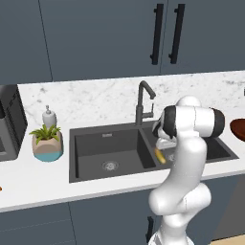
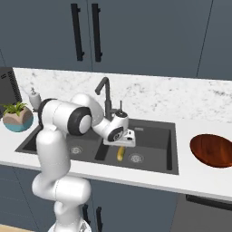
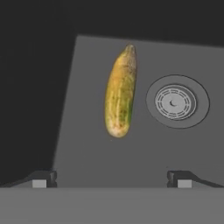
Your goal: Pick the cucumber from the sink and place it in the bowl. Then pick the bowl and place it in the microwave. Then close the microwave door and press the start button.
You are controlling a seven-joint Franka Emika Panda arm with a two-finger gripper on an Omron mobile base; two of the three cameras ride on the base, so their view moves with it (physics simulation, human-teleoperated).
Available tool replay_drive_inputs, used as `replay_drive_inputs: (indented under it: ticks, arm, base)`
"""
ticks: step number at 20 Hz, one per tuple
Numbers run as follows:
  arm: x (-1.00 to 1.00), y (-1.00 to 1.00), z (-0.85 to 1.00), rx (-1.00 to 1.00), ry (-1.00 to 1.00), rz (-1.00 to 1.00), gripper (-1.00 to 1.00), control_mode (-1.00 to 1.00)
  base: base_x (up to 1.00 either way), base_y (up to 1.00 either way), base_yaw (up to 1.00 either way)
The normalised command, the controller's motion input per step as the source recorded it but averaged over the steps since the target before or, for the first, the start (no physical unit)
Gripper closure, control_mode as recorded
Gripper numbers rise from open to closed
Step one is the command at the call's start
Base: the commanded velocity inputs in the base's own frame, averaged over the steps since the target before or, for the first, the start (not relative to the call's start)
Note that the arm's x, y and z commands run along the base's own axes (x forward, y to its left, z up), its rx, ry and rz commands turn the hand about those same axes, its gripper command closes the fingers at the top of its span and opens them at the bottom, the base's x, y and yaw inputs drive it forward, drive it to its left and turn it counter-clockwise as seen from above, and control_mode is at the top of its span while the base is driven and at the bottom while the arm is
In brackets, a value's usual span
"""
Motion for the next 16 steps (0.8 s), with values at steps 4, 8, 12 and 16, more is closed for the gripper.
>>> replay_drive_inputs:
  ticks: [4,8,12,16]
  arm:
    - [0.49,0.0,-0.35,0.01,0.13,0.0,-1.0,-1.0]
    - [0.37,0.0,-0.44,0.02,0.1,0.0,-1.0,-1.0]
    - [0.22,0.0,-0.34,0.06,0.1,0.0,-1.0,-1.0]
    - [0.14,0.0,-0.28,0.08,0.09,0.0,-1.0,-1.0]
  base:
    - [0.0,0.0,0.0]
    - [0.0,0.0,0.0]
    - [0.0,0.0,0.0]
    - [0.0,0.0,0.0]
